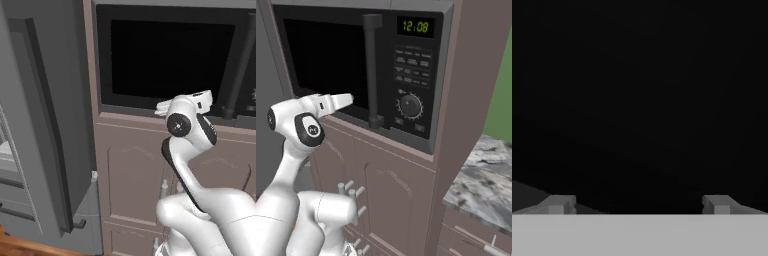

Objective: Transport the shrimp from the fridge to the microwave and turn on the microwave.

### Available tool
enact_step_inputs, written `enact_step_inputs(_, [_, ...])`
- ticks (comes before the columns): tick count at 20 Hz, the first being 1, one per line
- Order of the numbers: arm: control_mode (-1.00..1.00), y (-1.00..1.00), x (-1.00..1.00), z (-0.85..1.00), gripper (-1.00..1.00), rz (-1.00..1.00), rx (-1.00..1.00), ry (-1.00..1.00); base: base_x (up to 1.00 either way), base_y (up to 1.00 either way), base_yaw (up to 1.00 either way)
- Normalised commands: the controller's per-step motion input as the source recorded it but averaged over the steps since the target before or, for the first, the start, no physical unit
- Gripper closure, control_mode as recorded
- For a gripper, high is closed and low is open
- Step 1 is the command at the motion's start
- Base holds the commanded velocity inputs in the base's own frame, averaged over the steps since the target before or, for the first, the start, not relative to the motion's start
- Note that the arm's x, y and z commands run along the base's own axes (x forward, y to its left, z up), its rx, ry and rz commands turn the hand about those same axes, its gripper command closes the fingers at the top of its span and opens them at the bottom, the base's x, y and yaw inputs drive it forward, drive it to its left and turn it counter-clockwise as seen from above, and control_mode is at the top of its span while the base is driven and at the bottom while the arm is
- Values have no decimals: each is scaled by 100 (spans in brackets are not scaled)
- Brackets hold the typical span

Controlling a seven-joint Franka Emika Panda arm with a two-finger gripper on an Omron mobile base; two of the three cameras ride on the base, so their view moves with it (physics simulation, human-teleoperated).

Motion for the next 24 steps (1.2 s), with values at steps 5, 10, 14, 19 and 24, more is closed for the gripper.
enact_step_inputs(5, [-100,25,-36,25,-100,0,0,10,0,0,0])
enact_step_inputs(10, [-100,22,-79,15,-100,0,0,7,0,0,0])
enact_step_inputs(14, [-100,3,-100,11,-100,2,0,1,0,0,0])
enact_step_inputs(19, [-100,-4,-100,11,-100,9,1,-1,0,0,0])
enact_step_inputs(24, [-100,-37,-94,0,-100,14,12,0,0,0,0])
